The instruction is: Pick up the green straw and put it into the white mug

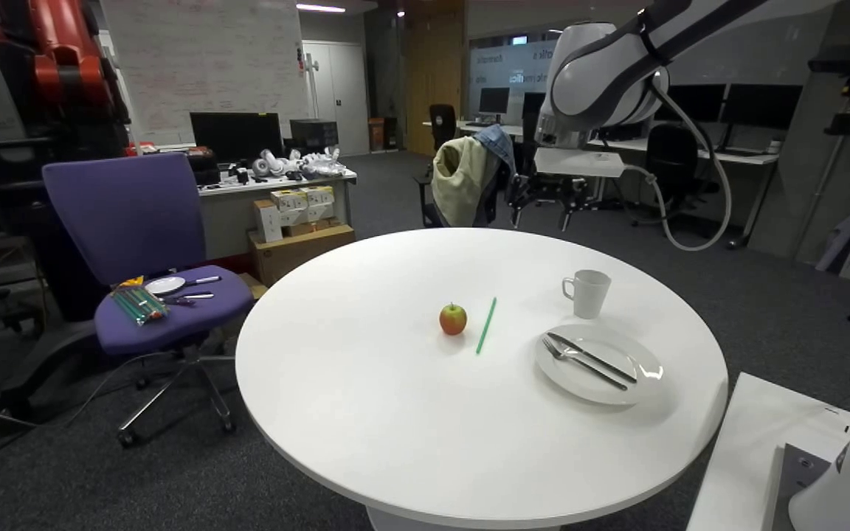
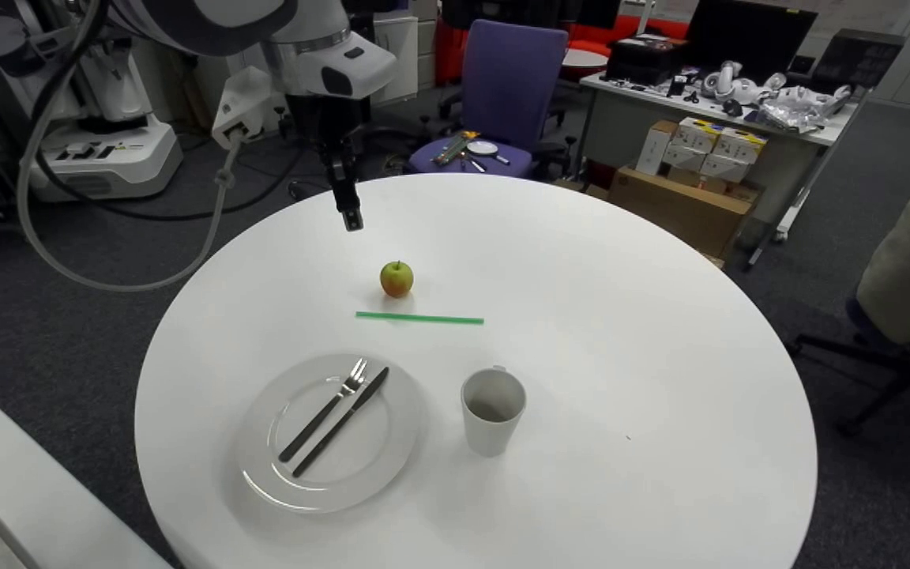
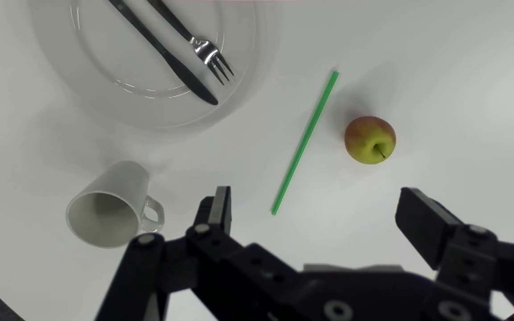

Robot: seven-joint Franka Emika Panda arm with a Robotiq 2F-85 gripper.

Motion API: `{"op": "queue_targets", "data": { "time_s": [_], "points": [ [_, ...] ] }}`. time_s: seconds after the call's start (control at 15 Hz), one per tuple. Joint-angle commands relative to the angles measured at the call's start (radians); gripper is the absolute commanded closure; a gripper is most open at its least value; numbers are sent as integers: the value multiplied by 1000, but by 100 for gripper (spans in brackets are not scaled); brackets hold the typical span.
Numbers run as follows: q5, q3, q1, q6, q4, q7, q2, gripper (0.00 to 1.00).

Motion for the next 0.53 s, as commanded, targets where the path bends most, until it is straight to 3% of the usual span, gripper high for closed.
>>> {"op": "queue_targets", "data": {
  "time_s": [0.0, 0.27, 0.47],
  "points": [
    [-40, -5, -14, 8, 65, 206, 71, 0],
    [-64, -29, 1, 1, 118, 406, 158, 0],
    [-83, -46, 16, 42, 146, 440, 229, 0]
  ]
}}
